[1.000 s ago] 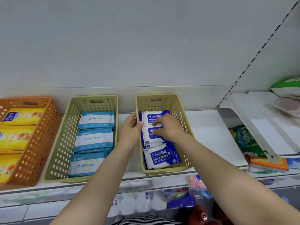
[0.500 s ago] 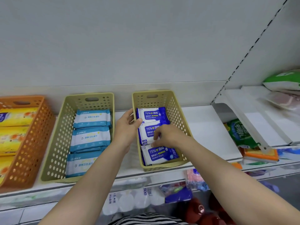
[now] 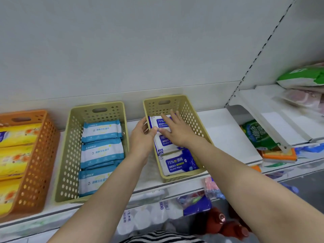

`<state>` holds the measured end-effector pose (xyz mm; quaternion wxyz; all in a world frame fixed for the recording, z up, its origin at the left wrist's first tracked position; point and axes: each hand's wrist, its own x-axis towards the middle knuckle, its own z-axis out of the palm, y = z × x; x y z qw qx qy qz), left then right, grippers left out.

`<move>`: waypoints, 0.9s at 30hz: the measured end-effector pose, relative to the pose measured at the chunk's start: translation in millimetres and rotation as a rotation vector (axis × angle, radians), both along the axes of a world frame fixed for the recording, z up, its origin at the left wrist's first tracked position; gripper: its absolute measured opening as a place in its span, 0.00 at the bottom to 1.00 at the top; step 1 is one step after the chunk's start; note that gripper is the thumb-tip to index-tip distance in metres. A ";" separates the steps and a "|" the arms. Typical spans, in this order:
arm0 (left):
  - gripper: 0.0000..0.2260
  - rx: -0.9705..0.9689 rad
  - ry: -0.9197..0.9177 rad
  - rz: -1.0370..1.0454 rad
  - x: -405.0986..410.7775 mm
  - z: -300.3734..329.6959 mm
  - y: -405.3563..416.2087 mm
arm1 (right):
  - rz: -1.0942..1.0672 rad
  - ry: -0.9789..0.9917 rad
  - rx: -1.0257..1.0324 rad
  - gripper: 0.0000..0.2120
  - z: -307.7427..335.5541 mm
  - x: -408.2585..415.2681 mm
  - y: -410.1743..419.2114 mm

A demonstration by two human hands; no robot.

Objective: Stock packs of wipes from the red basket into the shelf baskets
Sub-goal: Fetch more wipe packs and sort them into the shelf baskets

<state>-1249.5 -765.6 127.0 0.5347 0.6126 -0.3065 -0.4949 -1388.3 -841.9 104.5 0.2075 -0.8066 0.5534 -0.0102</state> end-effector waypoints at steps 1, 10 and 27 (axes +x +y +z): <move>0.19 0.005 -0.006 -0.003 0.5 -1.3 -0.6 | 0.020 0.084 0.035 0.35 -6.7 3.8 -5.1; 0.19 -0.033 -0.052 -0.030 2.3 -12.0 -3.5 | -0.008 0.222 0.090 0.40 -33.8 6.0 -7.5; 0.18 -0.038 -0.116 0.012 -3.5 -6.7 2.3 | -0.059 0.096 0.175 0.37 -34.8 3.0 -15.5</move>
